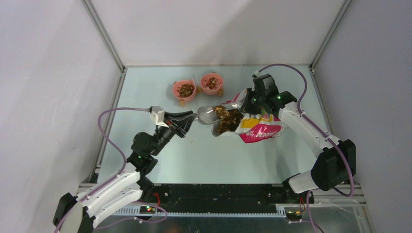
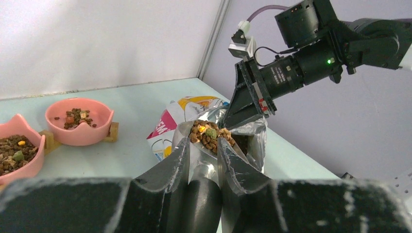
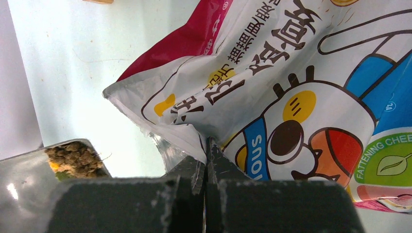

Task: Serve the pet food
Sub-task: Pour the pet food into the pet food bowl.

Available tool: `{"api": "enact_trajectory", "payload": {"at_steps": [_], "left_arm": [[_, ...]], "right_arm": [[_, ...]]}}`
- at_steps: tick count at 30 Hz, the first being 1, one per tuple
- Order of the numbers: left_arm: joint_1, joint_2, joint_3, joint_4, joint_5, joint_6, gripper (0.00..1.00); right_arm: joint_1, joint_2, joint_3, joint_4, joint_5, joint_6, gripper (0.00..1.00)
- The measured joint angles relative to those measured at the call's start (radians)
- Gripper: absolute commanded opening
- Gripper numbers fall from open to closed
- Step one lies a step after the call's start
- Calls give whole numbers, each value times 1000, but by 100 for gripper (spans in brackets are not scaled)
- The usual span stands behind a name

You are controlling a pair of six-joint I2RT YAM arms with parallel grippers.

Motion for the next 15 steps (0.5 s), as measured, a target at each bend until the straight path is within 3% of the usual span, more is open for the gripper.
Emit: {"api": "enact_trajectory", "payload": {"at_steps": [15], "left_arm": [[66, 8, 26, 48, -3, -89, 0]], "right_arm": [[-1, 0, 0, -1, 3, 5, 0]]}}
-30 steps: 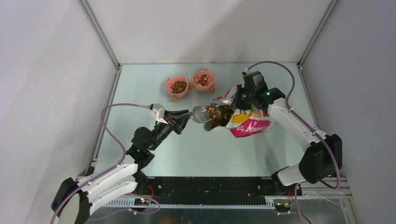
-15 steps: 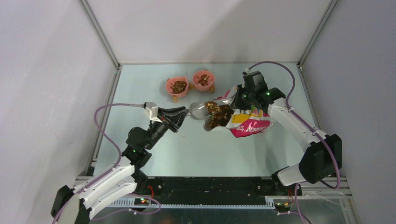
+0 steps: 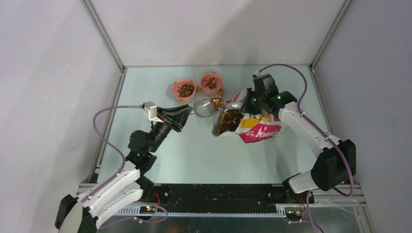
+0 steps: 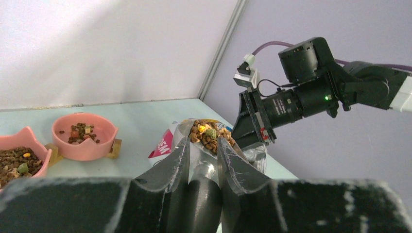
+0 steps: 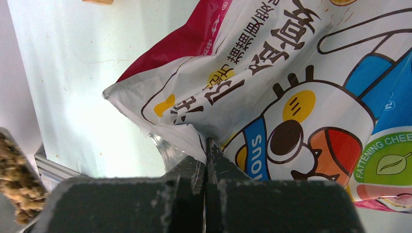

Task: Serve the pet food
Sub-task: Pour the pet food into the pet food bowl.

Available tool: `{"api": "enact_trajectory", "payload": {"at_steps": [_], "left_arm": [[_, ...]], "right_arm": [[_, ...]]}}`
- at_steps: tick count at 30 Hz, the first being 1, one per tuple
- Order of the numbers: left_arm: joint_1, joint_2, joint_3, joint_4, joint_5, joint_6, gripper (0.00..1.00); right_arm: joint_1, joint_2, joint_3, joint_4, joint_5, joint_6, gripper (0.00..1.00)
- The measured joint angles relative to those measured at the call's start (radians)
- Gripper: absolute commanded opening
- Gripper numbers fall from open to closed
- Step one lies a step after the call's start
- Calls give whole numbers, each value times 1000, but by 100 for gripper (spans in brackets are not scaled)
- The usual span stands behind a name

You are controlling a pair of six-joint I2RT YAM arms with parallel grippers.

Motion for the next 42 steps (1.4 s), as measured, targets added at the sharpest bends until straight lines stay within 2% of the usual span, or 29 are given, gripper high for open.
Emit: {"api": "enact_trajectory", "payload": {"at_steps": [21, 35, 42], "left_arm": [[148, 258, 113, 135, -38, -25, 0], [205, 592, 287, 276, -22, -11, 0], [213, 752, 365, 297, -15, 14, 0]], "right_arm": [[-27, 0, 0, 0, -27, -3, 0], [-66, 11, 4, -3, -85, -8, 0], [-87, 11, 7, -6, -106, -8, 0]]}}
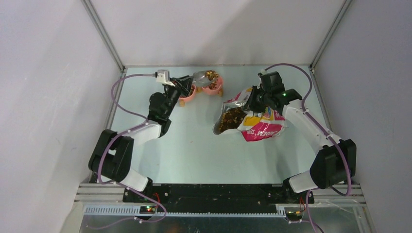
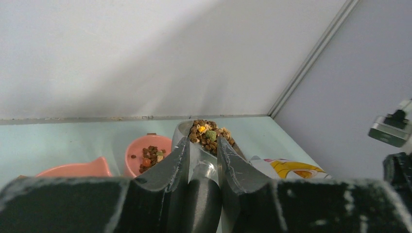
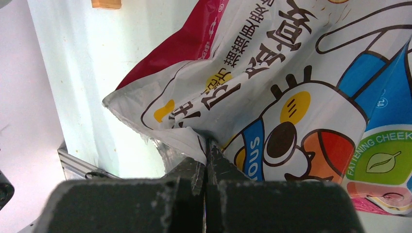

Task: Serve the pet food
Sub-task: Pour the pet food into the pet food bowl.

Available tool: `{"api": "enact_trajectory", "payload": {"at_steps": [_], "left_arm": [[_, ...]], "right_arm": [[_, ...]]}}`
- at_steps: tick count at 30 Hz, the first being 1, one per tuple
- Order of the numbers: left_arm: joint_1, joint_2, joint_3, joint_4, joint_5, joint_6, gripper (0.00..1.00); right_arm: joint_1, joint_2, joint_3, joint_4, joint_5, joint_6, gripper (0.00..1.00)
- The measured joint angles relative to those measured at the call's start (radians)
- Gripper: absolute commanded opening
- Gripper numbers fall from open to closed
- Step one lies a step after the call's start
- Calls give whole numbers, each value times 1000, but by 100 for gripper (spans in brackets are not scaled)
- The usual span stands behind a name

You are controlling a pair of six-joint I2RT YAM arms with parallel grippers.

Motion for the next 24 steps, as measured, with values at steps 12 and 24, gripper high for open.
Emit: {"api": "enact_trajectory", "payload": {"at_steps": [12, 24], "left_arm": [[45, 180, 80, 77, 14, 8, 0], [71, 328, 185, 50, 43, 37, 0]], "right_arm": [[-15, 14, 19, -18, -29, -4, 0], [-27, 23, 24, -23, -53, -41, 0]]}}
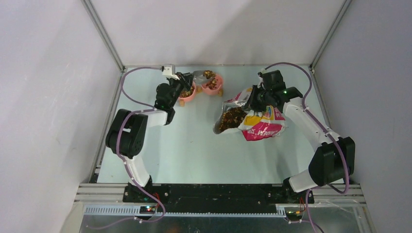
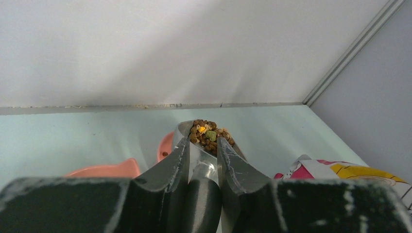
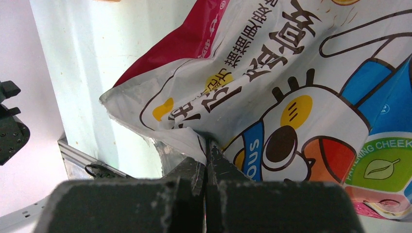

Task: Serve the pet food
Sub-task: Pour the pet food into the pet food bowl.

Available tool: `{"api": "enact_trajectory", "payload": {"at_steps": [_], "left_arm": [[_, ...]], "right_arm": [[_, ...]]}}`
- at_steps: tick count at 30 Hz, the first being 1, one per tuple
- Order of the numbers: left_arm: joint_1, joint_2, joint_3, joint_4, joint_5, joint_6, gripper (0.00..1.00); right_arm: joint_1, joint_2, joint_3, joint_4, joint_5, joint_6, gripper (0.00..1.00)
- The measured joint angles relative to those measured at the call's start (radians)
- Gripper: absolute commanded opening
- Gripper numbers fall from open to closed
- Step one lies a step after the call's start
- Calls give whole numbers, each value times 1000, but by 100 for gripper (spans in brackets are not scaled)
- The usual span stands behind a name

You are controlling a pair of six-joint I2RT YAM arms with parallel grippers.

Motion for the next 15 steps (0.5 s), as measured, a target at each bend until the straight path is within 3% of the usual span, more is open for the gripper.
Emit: {"api": "enact_trajectory", "payload": {"at_steps": [11, 15], "left_arm": [[0, 48, 126, -211, 0, 39, 0], [-3, 62, 208, -375, -14, 84, 0]], "right_arm": [[-42, 22, 7, -10, -47, 1, 0], [-58, 29, 10, -11, -59, 2, 0]]}}
